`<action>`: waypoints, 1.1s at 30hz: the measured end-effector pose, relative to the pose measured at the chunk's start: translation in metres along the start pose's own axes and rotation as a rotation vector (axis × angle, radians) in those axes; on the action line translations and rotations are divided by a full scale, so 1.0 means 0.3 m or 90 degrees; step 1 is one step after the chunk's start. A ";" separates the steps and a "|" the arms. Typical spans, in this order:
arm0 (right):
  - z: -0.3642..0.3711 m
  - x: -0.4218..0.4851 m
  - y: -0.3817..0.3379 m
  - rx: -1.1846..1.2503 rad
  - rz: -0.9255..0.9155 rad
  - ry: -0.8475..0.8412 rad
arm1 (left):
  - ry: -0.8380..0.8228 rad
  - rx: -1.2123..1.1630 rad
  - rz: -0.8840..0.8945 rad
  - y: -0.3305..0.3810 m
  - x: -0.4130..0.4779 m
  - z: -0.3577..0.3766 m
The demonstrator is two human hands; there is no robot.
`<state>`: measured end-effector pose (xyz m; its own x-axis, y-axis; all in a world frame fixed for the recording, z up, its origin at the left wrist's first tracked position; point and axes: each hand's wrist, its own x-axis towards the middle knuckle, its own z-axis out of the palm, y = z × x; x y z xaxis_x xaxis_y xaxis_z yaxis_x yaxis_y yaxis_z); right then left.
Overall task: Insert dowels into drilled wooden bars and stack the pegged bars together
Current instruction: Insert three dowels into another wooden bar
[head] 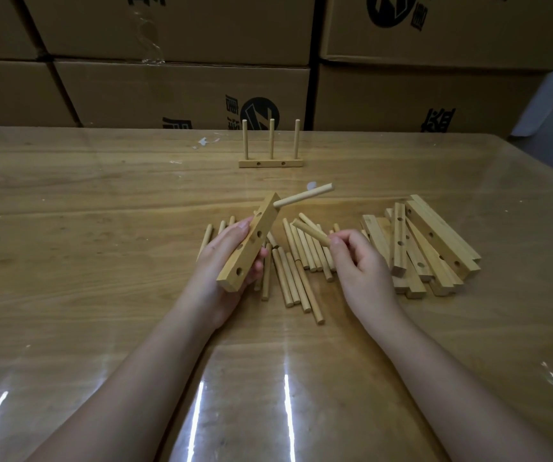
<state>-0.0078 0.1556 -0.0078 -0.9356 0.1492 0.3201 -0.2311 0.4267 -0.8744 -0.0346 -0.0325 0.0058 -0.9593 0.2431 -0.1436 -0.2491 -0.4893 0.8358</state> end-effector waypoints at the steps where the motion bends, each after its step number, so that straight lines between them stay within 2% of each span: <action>1: -0.002 0.000 0.002 0.005 0.004 0.001 | -0.002 -0.001 -0.003 0.000 0.000 0.001; 19: 0.000 -0.008 -0.034 0.033 -0.079 0.030 | -0.023 0.018 -0.005 0.000 -0.005 -0.008; 33: -0.007 -0.014 -0.034 0.037 -0.059 0.031 | -0.039 0.041 0.014 -0.011 0.008 -0.011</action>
<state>-0.0010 0.1525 0.0006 -0.8959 0.1548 0.4164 -0.3323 0.3886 -0.8594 -0.0365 -0.0333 0.0010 -0.9539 0.2851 -0.0937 -0.2173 -0.4407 0.8710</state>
